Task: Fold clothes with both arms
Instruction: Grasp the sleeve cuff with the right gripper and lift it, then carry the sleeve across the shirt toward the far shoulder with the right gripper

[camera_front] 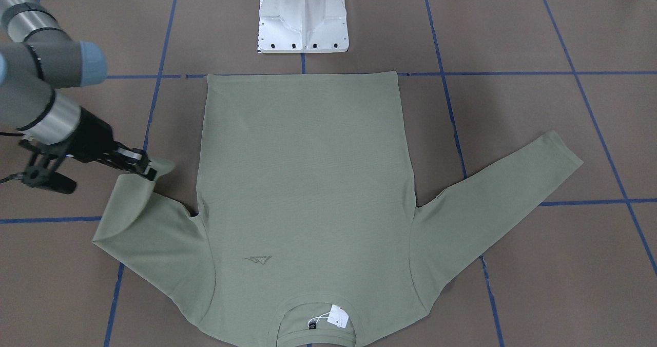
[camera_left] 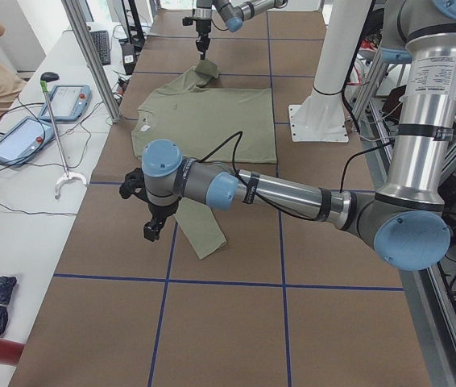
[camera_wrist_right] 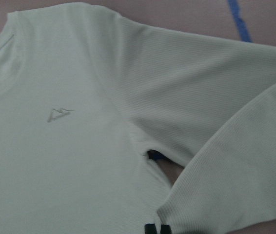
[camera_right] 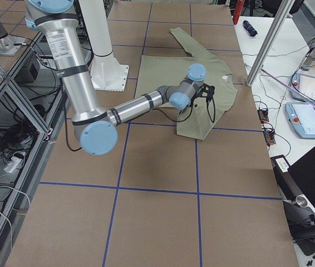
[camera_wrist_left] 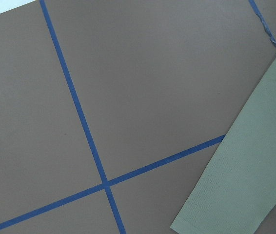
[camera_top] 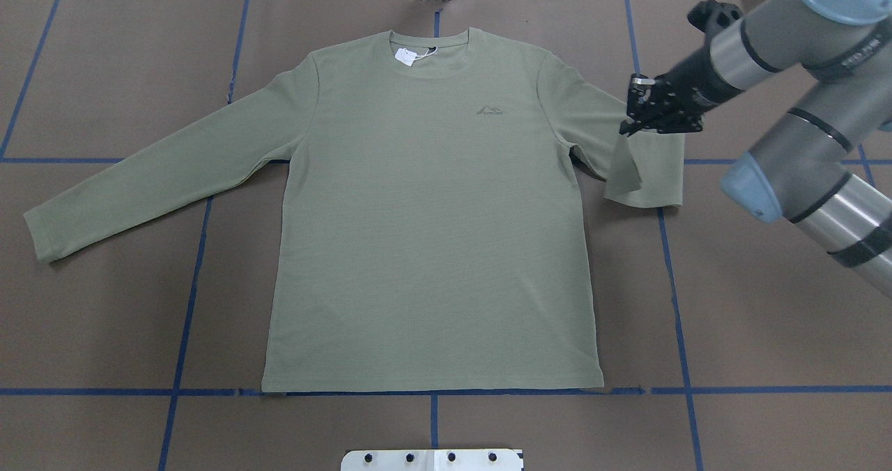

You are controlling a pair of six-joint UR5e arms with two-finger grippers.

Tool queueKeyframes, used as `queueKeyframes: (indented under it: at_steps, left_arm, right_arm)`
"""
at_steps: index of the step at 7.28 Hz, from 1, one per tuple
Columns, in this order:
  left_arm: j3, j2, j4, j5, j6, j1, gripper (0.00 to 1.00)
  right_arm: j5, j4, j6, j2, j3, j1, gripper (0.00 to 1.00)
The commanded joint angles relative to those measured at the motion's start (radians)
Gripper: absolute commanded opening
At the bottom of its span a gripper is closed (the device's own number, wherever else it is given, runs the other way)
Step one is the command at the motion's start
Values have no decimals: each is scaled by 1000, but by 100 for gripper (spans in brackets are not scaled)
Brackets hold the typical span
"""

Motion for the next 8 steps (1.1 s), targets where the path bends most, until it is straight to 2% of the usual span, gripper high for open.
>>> queueKeyframes:
  at_steps: [1, 2, 3, 4, 5, 6, 8]
  left_arm:
    - [-12, -6, -2, -1, -2, -2, 100]
    - [-23, -9, -2, 0, -2, -4, 100]
    - [-49, -11, -1, 0, -4, -7, 100]
    - [-63, -11, -1, 0, -4, -7, 100]
    - [-63, -11, -2, 0, -4, -7, 100]
    - [-63, -9, -2, 2, -2, -7, 100]
    - [-61, -8, -2, 4, -1, -6, 100]
  right_arm:
    - [-82, -214, 103, 297, -70, -43, 0]
    - [-132, -207, 187, 443, -192, -75, 0]
    - [-255, -183, 210, 570, -313, -162, 0]
    - [-377, -72, 258, 617, -406, -251, 0]
    - [-454, 59, 264, 645, -507, -305, 0]
    - [-521, 116, 263, 701, -622, -351, 0]
    - [-594, 221, 255, 752, -724, -403, 0]
